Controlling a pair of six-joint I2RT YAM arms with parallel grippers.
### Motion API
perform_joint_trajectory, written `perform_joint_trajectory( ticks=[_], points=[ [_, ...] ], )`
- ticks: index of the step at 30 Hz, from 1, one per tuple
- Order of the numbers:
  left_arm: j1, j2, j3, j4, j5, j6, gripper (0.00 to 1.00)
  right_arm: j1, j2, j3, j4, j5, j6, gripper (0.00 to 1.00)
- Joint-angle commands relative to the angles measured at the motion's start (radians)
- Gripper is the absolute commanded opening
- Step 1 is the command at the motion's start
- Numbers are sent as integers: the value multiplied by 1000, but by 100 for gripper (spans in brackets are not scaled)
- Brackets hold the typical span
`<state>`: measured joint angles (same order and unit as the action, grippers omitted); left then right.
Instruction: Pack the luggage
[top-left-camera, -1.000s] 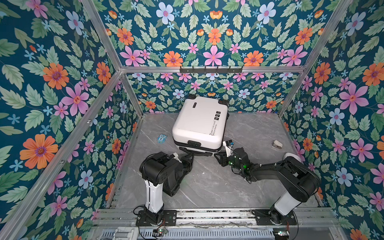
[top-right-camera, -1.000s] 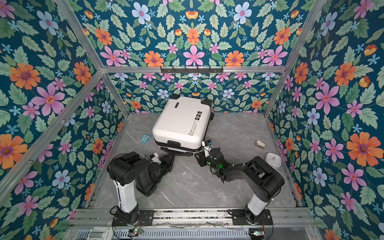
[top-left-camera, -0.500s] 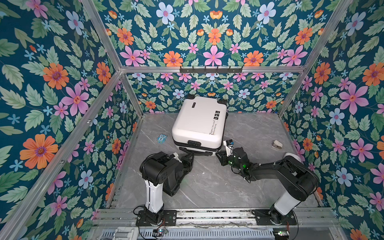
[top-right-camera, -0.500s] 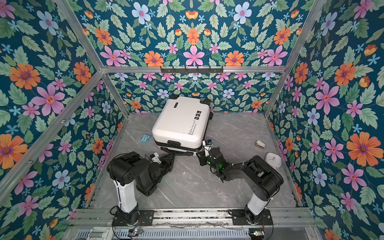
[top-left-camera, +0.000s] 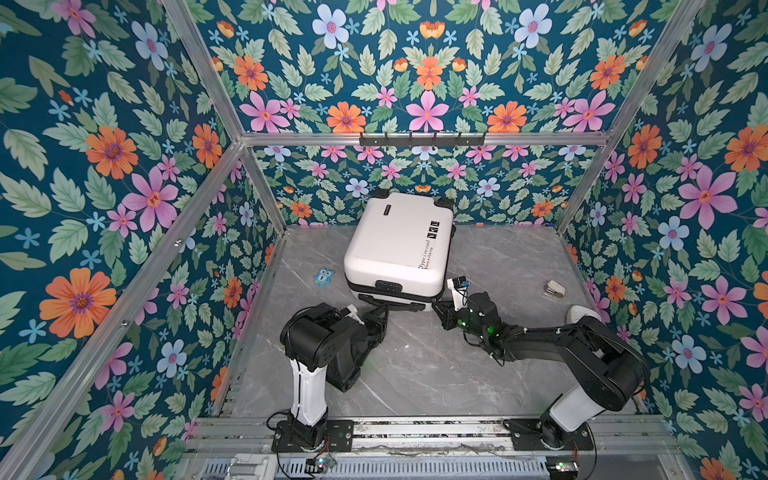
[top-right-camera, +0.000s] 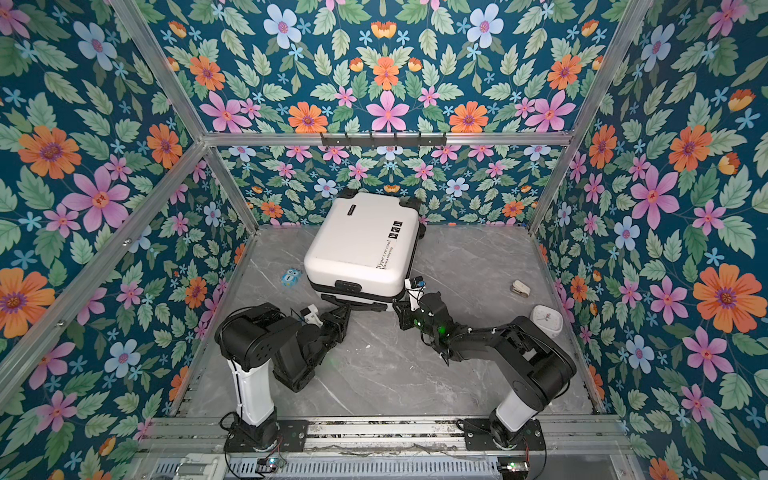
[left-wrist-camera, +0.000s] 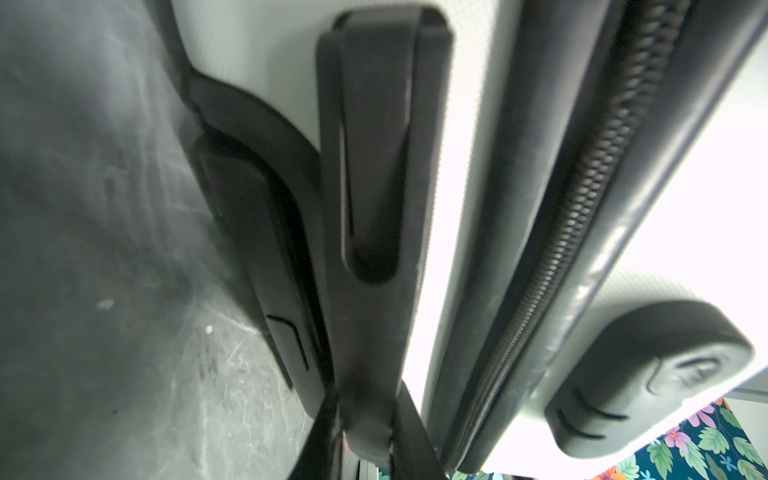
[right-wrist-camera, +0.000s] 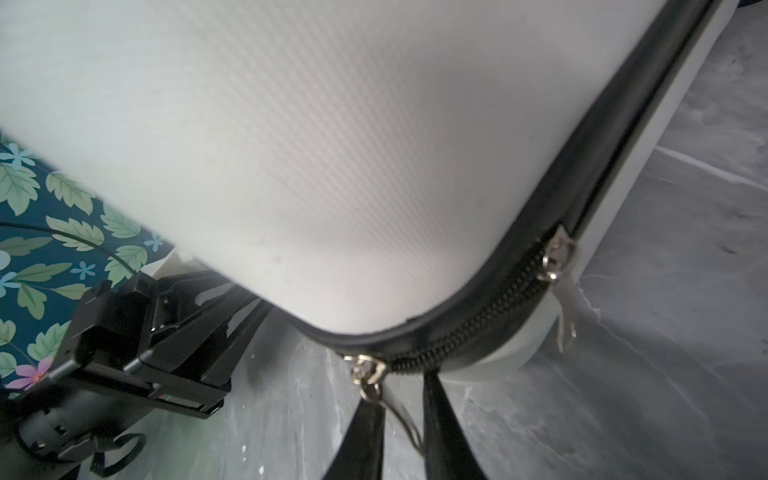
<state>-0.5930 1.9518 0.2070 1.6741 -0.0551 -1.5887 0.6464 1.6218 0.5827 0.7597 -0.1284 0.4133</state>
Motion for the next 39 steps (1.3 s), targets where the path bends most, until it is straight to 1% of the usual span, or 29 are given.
perform_joint_trajectory(
  ticks=[1,7,9,15,22,25,29,32,34,35,36,37,38,39],
  points=[
    [-5,9,-12,2,63,9,0,2,11,25,113,2,1,16],
    [-7,2,-21,2,63,9,0,2,18,20,128,44,31,6],
    [-7,1,-27,3,60,8,0,2,4,11,120,66,37,0],
    [-6,-2,-38,3,60,8,0,-20,-68,-7,-17,186,75,0],
    [-7,-14,-60,1,56,12,0,-73,-97,-16,-106,216,104,0],
    [-7,-14,-67,1,60,11,0,-89,-97,1,-140,213,101,0],
    [-7,-25,-73,1,67,21,0,-116,-78,49,-187,180,85,0],
    [-8,-35,-78,0,70,33,0,-143,-64,83,-196,131,67,0],
    [-8,-40,-72,-1,77,49,0,-152,-67,97,-198,77,44,0],
    [-8,-44,-65,-1,92,58,0,-153,-74,104,-215,62,35,4],
    [-9,-48,-58,-3,104,67,0,-152,-84,106,-238,56,30,16],
    [-12,-59,-49,-15,111,73,1,-152,-101,101,-253,53,26,35],
    [-18,-78,-44,-44,113,82,13,-153,-124,84,-265,61,21,54],
    [-28,-108,-43,-82,106,92,27,-152,-150,69,-281,77,19,63]
  ],
)
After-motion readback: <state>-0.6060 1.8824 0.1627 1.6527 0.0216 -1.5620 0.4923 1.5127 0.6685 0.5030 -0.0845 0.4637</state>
